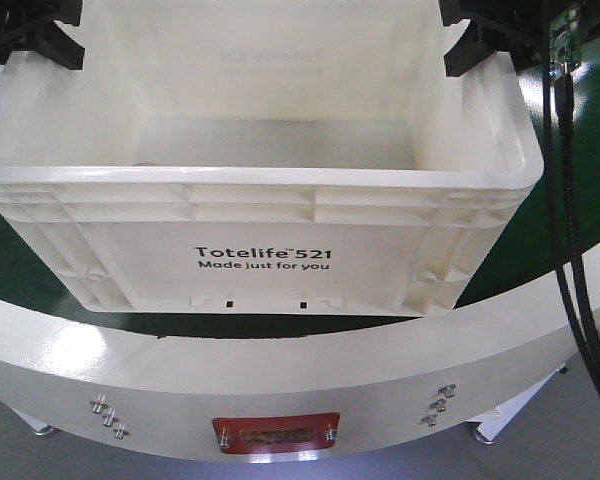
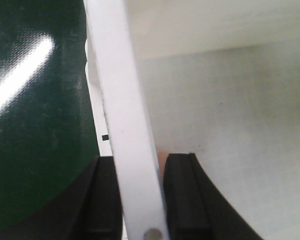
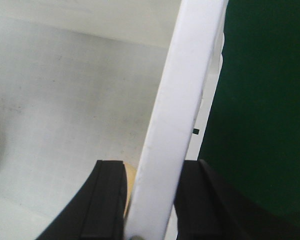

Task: Place moving items into box and shelve
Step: 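Lift the tote off the conveyor with both grippers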

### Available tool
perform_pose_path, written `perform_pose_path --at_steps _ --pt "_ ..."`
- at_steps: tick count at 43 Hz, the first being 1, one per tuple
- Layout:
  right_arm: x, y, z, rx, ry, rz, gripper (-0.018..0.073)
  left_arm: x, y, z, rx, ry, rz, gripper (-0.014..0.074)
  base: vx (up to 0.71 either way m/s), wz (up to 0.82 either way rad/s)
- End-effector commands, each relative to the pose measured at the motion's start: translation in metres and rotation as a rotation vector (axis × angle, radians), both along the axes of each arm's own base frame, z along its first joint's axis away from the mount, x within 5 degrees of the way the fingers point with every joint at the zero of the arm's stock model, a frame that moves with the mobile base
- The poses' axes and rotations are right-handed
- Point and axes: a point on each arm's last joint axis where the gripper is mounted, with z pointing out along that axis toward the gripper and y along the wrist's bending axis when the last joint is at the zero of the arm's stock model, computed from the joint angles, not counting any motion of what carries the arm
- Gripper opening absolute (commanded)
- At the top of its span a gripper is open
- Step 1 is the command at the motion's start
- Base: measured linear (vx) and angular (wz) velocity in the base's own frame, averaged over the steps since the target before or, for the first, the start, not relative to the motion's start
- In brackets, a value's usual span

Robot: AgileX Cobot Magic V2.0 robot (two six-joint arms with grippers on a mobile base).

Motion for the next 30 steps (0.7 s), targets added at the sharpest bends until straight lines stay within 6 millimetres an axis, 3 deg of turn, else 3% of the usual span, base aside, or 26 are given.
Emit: perform_pose_path --at_steps 1,30 --pt "-0.0177 0.0098 0.0423 0.172 -0.174 0.040 -0.0004 -0.0157 -0.0111 0.0417 -0.163 -0.179 -0.025 -0.0006 0.00 0.00" --pt "-0.0177 0.0098 0.0423 0.172 -0.174 0.040 -0.0004 -0.0157 -0.0111 0.0417 -0.162 -0.179 -0.026 -0.0006 -0.02 0.00"
